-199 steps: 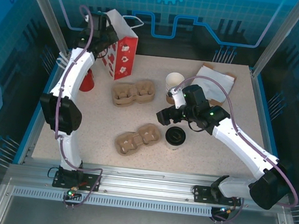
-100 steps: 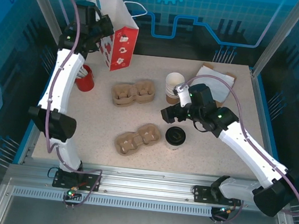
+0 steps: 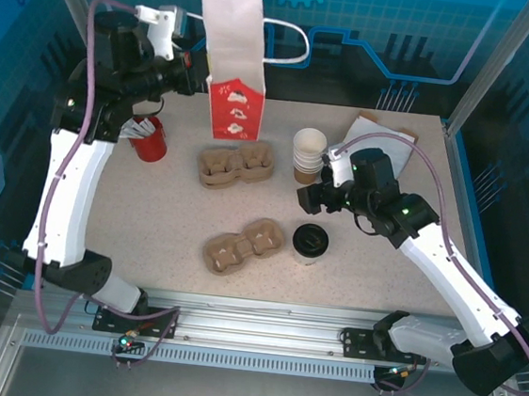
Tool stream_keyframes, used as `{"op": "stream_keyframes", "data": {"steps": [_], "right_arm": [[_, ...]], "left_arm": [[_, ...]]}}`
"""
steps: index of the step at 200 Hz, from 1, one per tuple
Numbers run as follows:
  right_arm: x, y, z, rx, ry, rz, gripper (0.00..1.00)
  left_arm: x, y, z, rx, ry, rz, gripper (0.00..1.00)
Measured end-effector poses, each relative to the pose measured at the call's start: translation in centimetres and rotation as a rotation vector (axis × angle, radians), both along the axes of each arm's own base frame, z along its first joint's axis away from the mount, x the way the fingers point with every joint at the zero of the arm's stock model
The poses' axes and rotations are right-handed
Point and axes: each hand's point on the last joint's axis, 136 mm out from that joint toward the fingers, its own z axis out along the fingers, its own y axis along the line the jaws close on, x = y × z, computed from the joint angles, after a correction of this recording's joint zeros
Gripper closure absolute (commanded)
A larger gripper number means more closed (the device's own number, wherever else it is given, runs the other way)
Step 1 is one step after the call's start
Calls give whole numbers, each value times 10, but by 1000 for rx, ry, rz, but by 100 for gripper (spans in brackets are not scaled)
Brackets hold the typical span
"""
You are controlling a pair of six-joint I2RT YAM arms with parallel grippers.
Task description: Pack the takeout coffee
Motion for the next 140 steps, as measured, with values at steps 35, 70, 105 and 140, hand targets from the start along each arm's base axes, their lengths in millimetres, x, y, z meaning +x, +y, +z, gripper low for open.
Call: {"op": "stream_keyframes", "data": {"steps": [35,70,105,140], "right_arm": [[-9,-10,6,18,-23,-11,5],[-17,-8,-9,26,19,13,5],[-25,-2,-25,40,70,50,5],[-27,1,-27,53,77,68,5]], "left_arm": [[-43,-3,-25,112,50,-108,100],[-84,2,-64,267,131,-213,100],[-118,5,-91,380,173,-315,100],[-133,8,-109,449,209,-382,100]]}}
